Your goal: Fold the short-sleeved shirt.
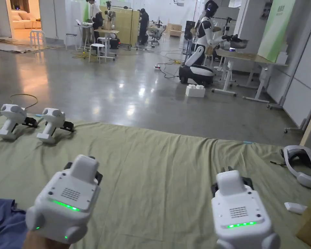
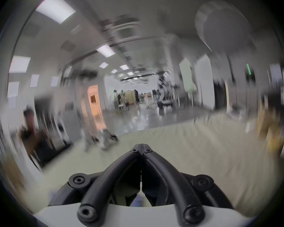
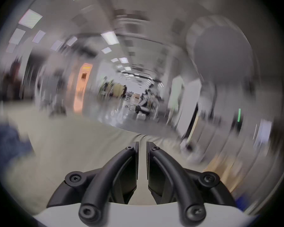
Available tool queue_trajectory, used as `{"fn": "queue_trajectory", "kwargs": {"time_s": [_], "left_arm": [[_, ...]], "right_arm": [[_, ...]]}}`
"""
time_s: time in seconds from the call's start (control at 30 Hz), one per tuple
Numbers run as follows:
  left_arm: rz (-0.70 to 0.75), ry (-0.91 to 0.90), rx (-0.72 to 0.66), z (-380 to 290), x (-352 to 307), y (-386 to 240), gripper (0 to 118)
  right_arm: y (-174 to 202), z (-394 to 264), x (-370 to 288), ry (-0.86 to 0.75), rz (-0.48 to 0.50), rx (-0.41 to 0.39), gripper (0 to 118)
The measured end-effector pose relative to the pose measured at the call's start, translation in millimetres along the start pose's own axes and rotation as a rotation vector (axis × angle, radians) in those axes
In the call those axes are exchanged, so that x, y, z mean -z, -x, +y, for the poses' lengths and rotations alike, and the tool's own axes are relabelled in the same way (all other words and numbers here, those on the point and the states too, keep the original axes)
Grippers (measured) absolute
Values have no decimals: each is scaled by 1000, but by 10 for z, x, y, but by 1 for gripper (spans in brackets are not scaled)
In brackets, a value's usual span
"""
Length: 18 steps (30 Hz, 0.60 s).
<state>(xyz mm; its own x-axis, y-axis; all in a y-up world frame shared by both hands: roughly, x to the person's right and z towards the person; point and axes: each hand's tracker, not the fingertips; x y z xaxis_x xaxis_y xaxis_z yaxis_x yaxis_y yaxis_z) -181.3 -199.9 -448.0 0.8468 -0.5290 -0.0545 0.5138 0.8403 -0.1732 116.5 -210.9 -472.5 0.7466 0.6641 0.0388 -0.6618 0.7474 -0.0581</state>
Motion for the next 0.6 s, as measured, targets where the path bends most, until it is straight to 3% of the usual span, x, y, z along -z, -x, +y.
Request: {"fn": "queue_trajectory", "kwargs": {"time_s": [0.07, 0.13, 0.2, 0.23, 0.27, 0.37, 0.53, 0.6], "left_arm": [[26, 11, 279, -31, 26, -182, 2], [52, 0, 452, -83, -8, -280, 2], [60, -9, 524, -123, -41, -305, 2], [57, -6, 503, -123, -58, -293, 2], [56, -5, 483, -65, -116, -262, 2], [44, 19, 219, 35, -188, -118, 2], [-36, 15, -523, -48, -144, 359, 2], [-39, -10, -761, -153, -177, 470, 2]], "right_arm": [[139, -54, -10, -46, -9, -305, 13], [190, -96, -80, -83, -26, -477, 13], [186, -114, -100, -82, -18, -501, 13], [175, -137, -67, -73, -14, -465, 13], [155, -130, -64, -53, -13, -409, 13], [25, -20, -123, 13, -14, -159, 13], [-231, 55, -229, 92, 46, 452, 13], [-275, 26, -298, 93, 41, 648, 13]]}}
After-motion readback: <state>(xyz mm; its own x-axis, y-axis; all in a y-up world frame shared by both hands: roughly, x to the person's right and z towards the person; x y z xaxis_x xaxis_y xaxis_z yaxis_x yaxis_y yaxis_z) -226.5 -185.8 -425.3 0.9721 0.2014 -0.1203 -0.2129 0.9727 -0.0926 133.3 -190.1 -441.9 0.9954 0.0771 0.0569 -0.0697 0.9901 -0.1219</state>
